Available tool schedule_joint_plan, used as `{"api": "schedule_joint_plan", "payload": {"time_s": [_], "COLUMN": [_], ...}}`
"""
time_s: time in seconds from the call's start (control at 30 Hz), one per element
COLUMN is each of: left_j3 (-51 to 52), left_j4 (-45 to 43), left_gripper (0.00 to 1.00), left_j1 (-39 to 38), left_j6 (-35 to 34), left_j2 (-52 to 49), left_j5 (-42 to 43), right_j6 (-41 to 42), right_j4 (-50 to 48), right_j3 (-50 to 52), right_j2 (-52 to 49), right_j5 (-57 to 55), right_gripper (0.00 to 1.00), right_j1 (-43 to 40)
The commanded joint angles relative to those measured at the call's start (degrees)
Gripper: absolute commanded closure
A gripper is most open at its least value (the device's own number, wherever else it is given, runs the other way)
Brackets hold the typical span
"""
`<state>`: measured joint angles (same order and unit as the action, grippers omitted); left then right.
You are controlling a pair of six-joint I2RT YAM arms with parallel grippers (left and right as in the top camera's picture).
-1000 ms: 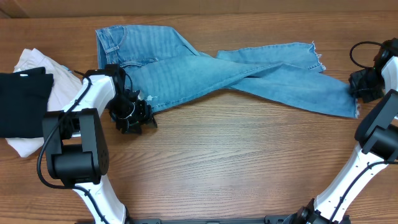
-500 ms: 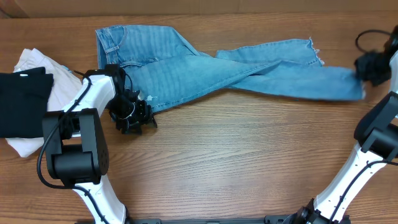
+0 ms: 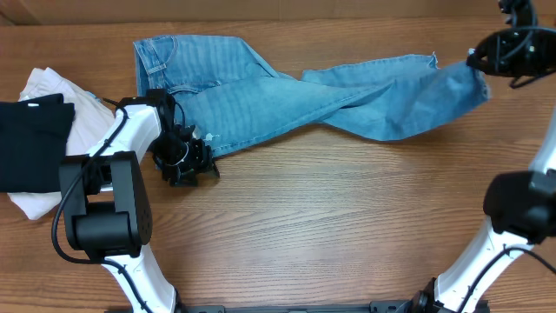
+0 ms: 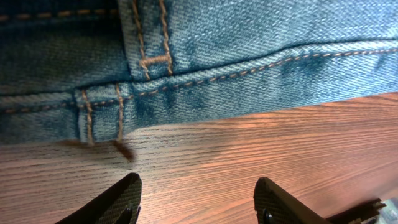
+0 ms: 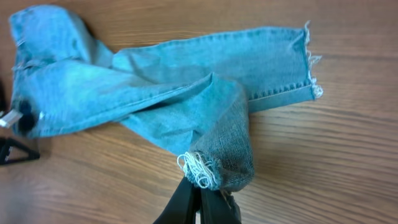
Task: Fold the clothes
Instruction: 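Grasp a leg hem with the right gripper and pull it rightward to uncross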
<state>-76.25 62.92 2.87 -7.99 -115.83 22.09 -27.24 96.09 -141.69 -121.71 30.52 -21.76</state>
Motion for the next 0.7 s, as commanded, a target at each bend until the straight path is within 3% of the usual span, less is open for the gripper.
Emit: {"api": "schedule_joint_plan", "payload": {"time_s": [0.0, 0.33, 0.57, 0.67], "left_j3": [0.1, 0.0, 0.0, 0.0], "left_j4": [-0.3, -0.5, -0.5, -0.4], "left_gripper": [0.39, 0.39, 0.38, 0.38], "left_j1": [0.1, 1.0, 1.9, 2.7], "left_j6": [0.8, 1.8, 3.0, 3.3], "left_j2": [-0.7, -0.7, -0.7, -0.7], "left_j5": [-0.1, 0.0, 0.0, 0.0], "right_j6": [-6.9, -5.9, -18.9, -20.5], "right_j4": [0.7, 1.0, 0.7, -4.1], "right_j3": [-1.3, 2.2, 18.7, 29.5], "right_j2": [3.5, 23.1, 37.9, 42.8], "right_j5": [3.6, 1.4, -4.9, -15.6], "right_gripper": [0.96, 0.96, 0.96, 0.96], "right_j1": [-2.1, 0.4, 10.8, 13.1]}}
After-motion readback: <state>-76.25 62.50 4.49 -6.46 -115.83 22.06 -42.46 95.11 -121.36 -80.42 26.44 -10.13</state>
